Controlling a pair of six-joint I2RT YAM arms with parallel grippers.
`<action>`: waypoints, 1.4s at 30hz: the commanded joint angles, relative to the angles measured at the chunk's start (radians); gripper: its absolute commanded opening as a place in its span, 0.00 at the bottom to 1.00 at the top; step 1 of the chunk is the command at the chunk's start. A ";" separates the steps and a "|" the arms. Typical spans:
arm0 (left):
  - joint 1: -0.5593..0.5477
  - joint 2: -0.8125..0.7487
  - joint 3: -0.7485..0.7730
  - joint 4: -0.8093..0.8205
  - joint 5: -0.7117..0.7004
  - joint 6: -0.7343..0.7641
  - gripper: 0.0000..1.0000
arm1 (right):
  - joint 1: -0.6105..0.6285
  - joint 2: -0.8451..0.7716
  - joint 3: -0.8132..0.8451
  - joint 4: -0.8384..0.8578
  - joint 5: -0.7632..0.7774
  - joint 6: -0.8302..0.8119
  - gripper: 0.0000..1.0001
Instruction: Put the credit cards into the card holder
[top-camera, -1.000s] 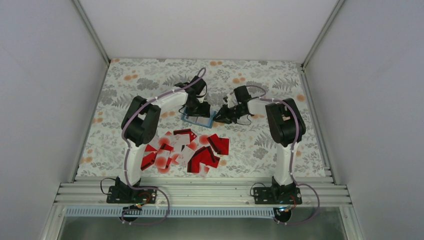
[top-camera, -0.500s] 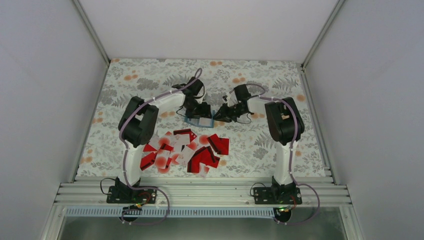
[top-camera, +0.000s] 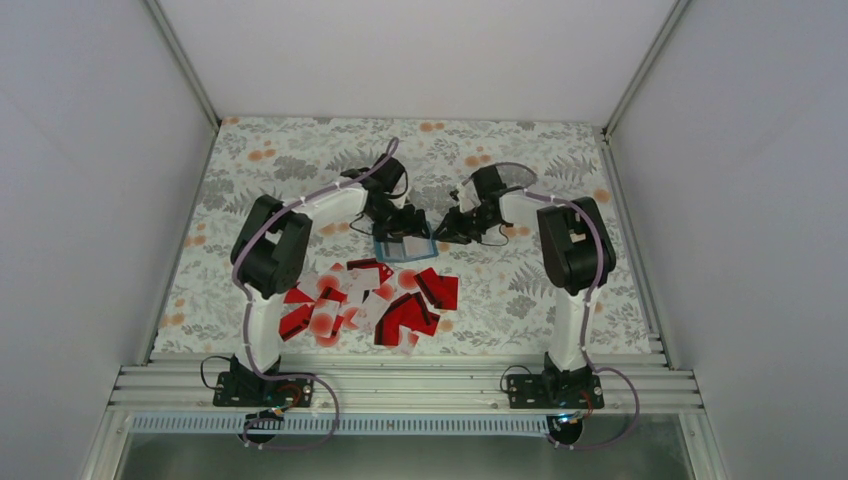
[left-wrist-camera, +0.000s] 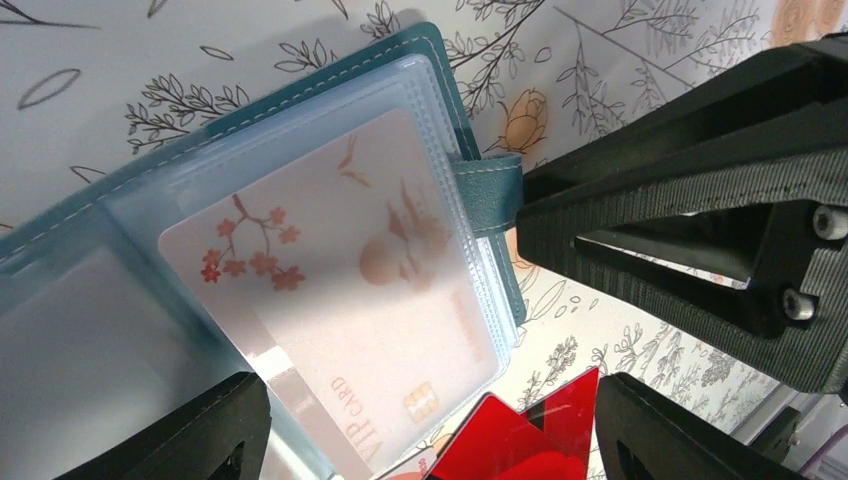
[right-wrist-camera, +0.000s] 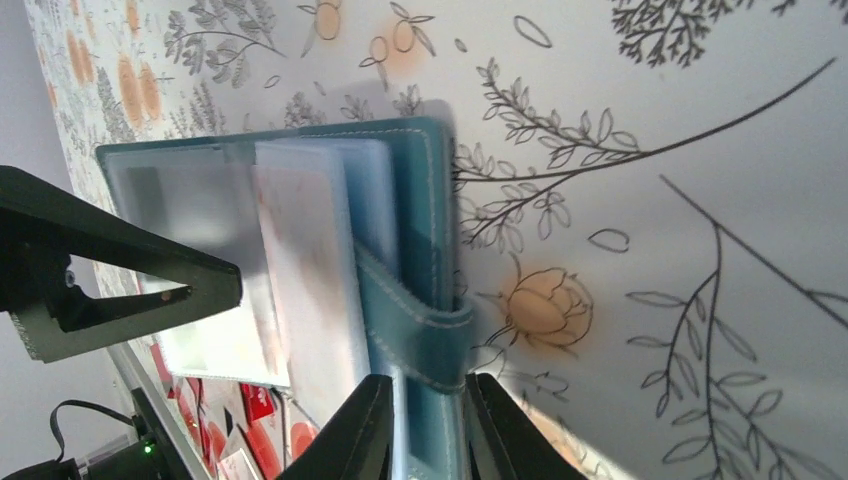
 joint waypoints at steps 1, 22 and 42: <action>0.015 -0.084 0.033 -0.064 -0.033 0.016 0.82 | -0.006 -0.074 0.015 -0.050 -0.015 -0.048 0.20; 0.045 -0.139 -0.173 -0.019 -0.135 0.070 0.32 | 0.014 -0.006 0.002 0.029 -0.237 -0.032 0.38; 0.045 -0.092 -0.209 0.019 -0.141 0.094 0.22 | 0.022 0.081 0.034 0.054 -0.253 -0.017 0.37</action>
